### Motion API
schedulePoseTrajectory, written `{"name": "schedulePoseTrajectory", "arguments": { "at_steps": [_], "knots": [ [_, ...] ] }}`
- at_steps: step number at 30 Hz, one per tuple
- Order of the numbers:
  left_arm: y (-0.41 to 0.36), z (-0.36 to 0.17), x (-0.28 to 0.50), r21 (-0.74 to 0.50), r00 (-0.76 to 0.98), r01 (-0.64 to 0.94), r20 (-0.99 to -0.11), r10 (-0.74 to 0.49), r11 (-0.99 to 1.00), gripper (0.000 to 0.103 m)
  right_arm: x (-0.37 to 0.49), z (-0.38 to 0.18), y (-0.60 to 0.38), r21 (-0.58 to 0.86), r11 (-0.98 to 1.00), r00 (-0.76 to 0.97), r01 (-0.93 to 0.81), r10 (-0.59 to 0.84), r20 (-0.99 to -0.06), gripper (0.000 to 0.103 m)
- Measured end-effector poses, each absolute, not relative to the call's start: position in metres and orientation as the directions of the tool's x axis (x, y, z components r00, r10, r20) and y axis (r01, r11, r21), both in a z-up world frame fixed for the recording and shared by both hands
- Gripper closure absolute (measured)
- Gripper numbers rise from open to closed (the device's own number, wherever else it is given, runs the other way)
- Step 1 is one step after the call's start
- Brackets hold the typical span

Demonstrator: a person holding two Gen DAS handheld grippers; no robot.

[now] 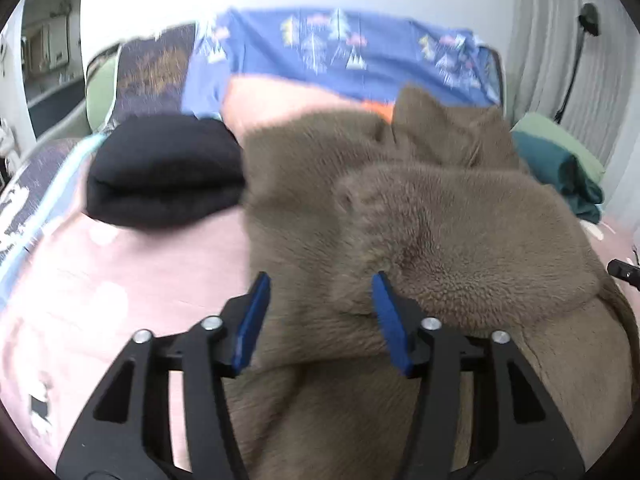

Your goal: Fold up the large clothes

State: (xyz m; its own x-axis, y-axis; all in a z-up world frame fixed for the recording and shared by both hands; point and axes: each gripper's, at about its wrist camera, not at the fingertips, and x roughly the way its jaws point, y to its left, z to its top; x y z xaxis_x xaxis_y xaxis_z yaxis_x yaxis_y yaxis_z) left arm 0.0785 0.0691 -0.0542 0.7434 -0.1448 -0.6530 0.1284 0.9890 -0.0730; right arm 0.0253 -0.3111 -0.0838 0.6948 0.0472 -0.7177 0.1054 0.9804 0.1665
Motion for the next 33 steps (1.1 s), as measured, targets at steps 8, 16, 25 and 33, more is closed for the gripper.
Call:
{"name": "schedulePoseTrajectory", "arguments": {
  "at_steps": [8,16,25,33],
  "knots": [
    [0.13,-0.09,0.014,-0.066,0.642,0.205,-0.744,-0.186,0.976,0.038,-0.051,-0.131,-0.378,0.357,0.909,0.658,0.215,0.136,-0.74,0.053],
    [0.141,-0.126,-0.033,-0.169,0.547,0.235,-0.791,-0.274,0.957,0.035,-0.076,-0.148,-0.358,0.391,0.908,0.636,0.153,0.212,-0.742,0.046],
    [0.154,-0.129,-0.073,-0.243,0.552,0.228,-0.766,-0.331,0.943,0.035,-0.104,-0.151,-0.354,0.393,0.907,0.641,0.15,0.214,-0.737,0.045],
    [0.155,-0.129,-0.094,-0.255,0.558,0.224,-0.758,-0.339,0.941,0.037,-0.133,-0.155,-0.347,0.411,0.903,0.642,0.13,0.239,-0.728,0.045]
  ]
}}
